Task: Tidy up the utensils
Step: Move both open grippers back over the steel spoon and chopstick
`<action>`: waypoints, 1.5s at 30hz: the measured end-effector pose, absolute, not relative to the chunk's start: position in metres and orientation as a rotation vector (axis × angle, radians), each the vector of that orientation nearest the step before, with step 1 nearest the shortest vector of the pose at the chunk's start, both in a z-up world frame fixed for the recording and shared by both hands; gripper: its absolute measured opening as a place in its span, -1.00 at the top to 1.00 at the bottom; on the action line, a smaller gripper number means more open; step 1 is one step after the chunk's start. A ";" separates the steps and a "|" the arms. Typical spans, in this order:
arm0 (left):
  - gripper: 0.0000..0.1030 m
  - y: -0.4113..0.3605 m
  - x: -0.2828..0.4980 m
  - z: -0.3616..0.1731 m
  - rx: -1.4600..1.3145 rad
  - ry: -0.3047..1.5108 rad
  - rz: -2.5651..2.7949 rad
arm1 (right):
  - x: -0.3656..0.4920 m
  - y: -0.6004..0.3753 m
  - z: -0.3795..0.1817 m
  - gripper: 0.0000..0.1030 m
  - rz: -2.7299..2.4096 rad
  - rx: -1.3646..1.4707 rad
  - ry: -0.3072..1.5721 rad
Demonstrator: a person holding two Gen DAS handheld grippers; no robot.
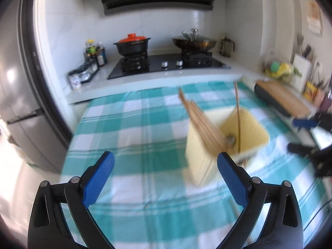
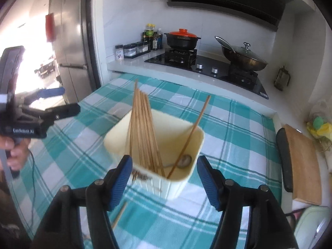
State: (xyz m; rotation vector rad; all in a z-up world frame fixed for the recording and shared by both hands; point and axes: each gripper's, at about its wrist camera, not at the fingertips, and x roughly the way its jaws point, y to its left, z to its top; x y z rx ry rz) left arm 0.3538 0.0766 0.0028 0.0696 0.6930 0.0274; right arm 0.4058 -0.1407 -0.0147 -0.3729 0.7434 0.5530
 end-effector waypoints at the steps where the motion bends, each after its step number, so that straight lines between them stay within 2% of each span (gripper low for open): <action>1: -0.93 0.078 0.338 -0.002 0.088 0.712 0.035 | 0.390 -0.145 -0.015 -0.28 0.547 -0.409 0.743; 10: -0.93 0.073 0.228 -0.055 0.026 0.807 0.055 | 0.271 -0.213 -0.052 -0.28 0.405 -0.423 0.798; 15: -0.93 0.067 0.206 -0.078 -0.064 0.829 0.036 | 0.232 -0.244 -0.074 -0.28 0.289 -0.301 0.814; 20: -0.93 0.050 0.193 -0.092 -0.054 0.826 0.002 | 0.206 -0.255 -0.092 -0.28 0.237 -0.163 0.752; 32: -0.93 0.000 0.192 -0.113 0.061 0.830 -0.138 | 0.197 -0.266 -0.120 -0.28 0.176 -0.082 0.752; 45: -0.93 -0.036 0.256 -0.149 0.191 0.902 -0.214 | 0.197 -0.246 -0.129 -0.28 0.219 -0.084 0.778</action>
